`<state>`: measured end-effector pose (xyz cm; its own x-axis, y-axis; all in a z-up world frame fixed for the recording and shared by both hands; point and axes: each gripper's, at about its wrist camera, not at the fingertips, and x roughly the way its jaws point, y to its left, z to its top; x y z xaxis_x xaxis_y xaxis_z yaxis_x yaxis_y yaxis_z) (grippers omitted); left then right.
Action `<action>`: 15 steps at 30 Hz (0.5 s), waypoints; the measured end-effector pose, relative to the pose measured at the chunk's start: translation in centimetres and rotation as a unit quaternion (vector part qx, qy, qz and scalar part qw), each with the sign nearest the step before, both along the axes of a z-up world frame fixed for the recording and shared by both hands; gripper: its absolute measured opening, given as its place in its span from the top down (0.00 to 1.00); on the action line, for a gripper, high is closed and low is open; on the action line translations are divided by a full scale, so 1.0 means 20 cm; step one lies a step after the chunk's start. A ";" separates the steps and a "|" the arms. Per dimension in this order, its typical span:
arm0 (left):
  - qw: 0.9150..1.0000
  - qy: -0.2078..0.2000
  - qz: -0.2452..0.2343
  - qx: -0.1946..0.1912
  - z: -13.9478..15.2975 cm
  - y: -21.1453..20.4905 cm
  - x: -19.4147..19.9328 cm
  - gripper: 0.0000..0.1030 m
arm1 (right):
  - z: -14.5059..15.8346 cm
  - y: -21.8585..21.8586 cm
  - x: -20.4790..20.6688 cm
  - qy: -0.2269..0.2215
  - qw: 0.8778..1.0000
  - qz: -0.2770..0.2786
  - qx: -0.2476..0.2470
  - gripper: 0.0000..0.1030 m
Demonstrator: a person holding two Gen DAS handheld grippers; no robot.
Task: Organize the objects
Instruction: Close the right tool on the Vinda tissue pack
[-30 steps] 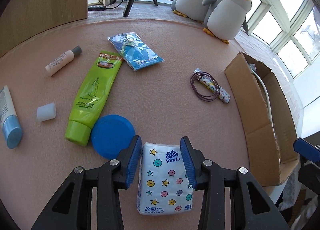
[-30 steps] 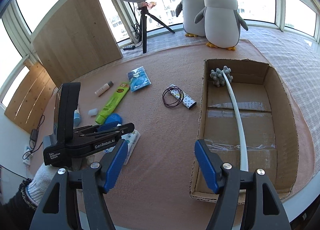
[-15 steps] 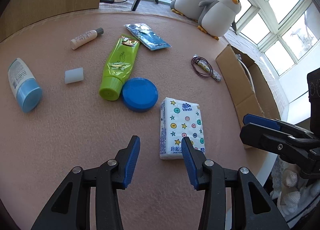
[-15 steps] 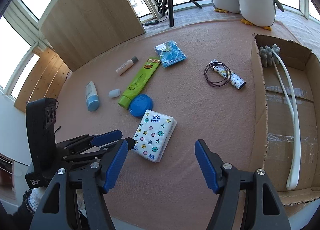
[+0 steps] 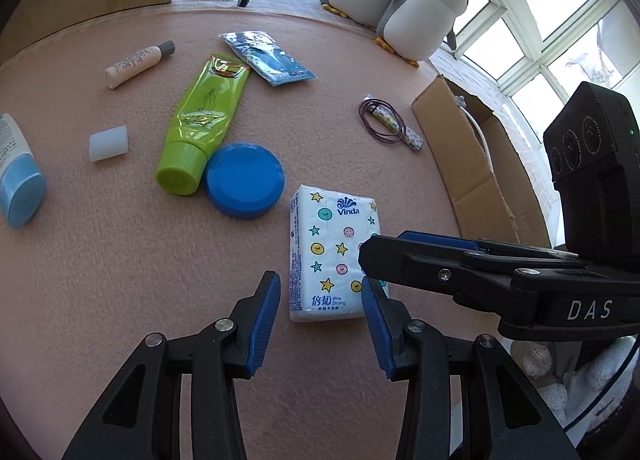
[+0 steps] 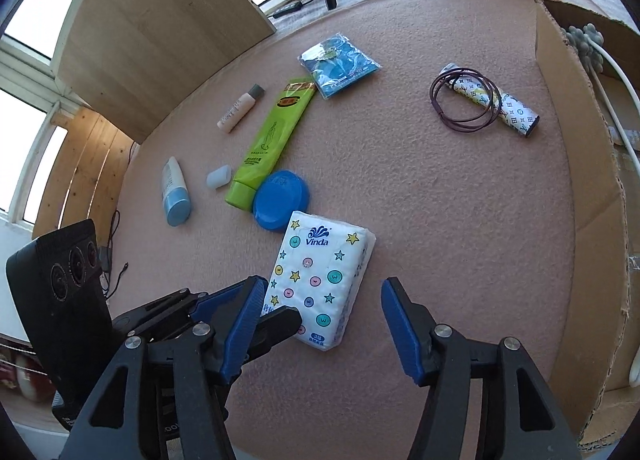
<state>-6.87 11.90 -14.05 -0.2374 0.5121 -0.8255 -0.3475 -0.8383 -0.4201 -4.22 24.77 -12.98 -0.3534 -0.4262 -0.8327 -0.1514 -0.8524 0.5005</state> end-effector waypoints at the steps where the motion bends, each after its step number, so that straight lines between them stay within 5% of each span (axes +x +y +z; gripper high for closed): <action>1: 1.000 -0.001 -0.001 0.002 0.00 0.00 0.00 0.57 | -0.02 0.00 0.00 -0.005 1.000 0.000 -0.005 0.54; 6: 1.000 -0.002 -0.009 0.002 0.00 0.04 0.00 0.61 | -0.04 -0.01 -0.01 -0.009 1.000 0.006 -0.014 0.65; 15: 1.000 0.010 -0.016 0.006 0.05 0.10 0.04 0.63 | 0.02 0.01 0.03 0.007 1.000 0.011 0.005 0.68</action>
